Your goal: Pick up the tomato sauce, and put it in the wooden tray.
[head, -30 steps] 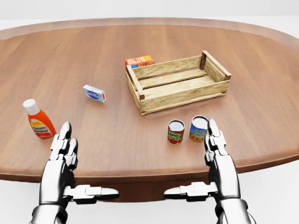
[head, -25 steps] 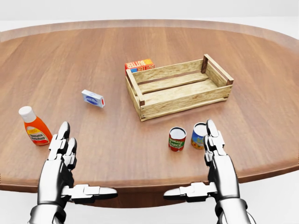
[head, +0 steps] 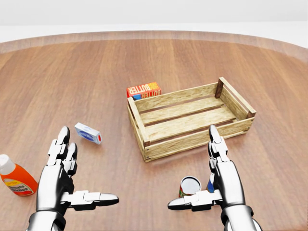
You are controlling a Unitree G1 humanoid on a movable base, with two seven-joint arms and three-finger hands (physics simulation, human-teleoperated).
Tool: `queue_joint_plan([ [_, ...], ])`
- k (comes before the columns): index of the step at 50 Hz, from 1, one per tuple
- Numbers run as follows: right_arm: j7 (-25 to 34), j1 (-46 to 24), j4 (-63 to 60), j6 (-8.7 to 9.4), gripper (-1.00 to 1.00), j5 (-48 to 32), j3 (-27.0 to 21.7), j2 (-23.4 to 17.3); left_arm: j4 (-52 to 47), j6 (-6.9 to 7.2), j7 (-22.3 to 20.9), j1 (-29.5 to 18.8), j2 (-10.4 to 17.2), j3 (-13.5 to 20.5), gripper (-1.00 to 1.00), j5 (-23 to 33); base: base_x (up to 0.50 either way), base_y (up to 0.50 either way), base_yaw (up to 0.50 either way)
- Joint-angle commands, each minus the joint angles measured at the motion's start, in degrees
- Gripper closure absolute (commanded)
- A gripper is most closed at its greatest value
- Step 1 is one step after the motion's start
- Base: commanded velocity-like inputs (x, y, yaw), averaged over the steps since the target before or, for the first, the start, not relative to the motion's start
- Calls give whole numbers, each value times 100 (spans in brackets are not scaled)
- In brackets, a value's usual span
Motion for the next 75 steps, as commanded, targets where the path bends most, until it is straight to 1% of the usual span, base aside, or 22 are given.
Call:
queue_joint_plan([
  [1, 27, -25, 87, -48, -100, -35, 0, -1, 40, 6, 11, -29, 5, 18, -100, -2, 50, 0, 0],
  [18, 57, 4, 86, -99, -100, -113, 41, -1, 66, 38, 33, -56, 13, 8, -100, 38, 50, 0, 0],
  [24, 16, -18, 92, -18, -100, -97, 1, 4, 43, 40, 33, -35, 8, 5, -100, 39, 50, 0, 0],
  [34, -6, -40, 99, 36, -100, -127, 12, -1, 48, 52, 40, -46, 6, 6, -100, 35, 50, 0, 0],
  [41, -16, -28, 88, 32, -100, -163, 24, -3, 26, 56, 49, -27, 1, 0, -100, 39, 50, 0, 0],
  [44, -27, -33, 105, -2, -100, -180, 27, -2, 34, 59, 49, -34, 3, 3, -100, 35, 50, 0, 0],
  [45, 119, 49, -30, -206, -100, 45, 9, 24, 39, 60, 49, -39, 4, 4, -100, 35, 50, 0, 0],
  [50, 19, 142, -154, -235, -100, -146, 60, 13, 34, 57, 47, -32, 4, 3, -100, 34, 10, 0, 0],
  [55, 52, 205, -338, -235, -100, -67, 16, 11, 32, 52, 49, -25, 3, 1, -100, 39, 0, 0, 0],
  [56, 72, 221, -391, -191, -100, -49, 15, 12, 34, 52, 49, -27, 4, 2, -100, 39, 0, 0, 0],
  [57, 109, 271, -568, -52, -100, -34, 20, 9, 37, 53, 49, -30, 5, 4, -100, 39, 0, 0, 0],
  [58, 101, 302, -725, 42, -100, -47, 12, 7, 39, 54, 50, -32, 5, 4, -100, 40, 0, 0, 0],
  [59, 126, 328, -901, 168, -100, -30, -2, 0, 41, 53, 49, -32, 5, 4, -100, 41, 0, 0, 0],
  [60, 156, 361, -1131, 354, -100, 14, -33, -3, 44, 51, 51, -33, 6, 3, -100, 45, 0, 0, 0],
  [61, 181, 378, -1266, 490, -100, 36, -50, -9, 44, 50, 50, -33, 6, 3, -100, 46, 0, 0, 0],
  [62, 185, 388, -1445, 690, -100, 28, -73, -18, 48, 49, 51, -34, 6, 3, -100, 48, 0, 0, 0],
  [63, 175, 396, -1568, 765, -100, -25, -83, -32, 49, 51, 51, -35, 5, 4, -100, 46, 0, 0, 0],
  [65, 301, 420, -1935, 765, -100, 33, -115, -49, 58, 54, 62, -40, 5, 6, -100, 51, 0, 0, 0],
  [67, 690, 469, -2425, 765, -100, 502, -161, -22, 62, 50, 64, -40, 5, 7, -100, 51, 0, 0, 0],
  [70, 763, 361, -2860, 765, -100, 20, -80, -197, 65, 56, 67, -46, 5, 17, -100, 30, 0, 0, 0],
  [72, 817, 314, -2951, 765, -100, -87, -114, -190, 65, 60, 68, -48, 6, 16, -100, 28, 0, 0, 0],
  [75, 1102, 160, -3399, 765, -100, -300, -213, -295, 71, 61, 77, -54, 6, 9, -100, 44, 0, 0, 0],
])
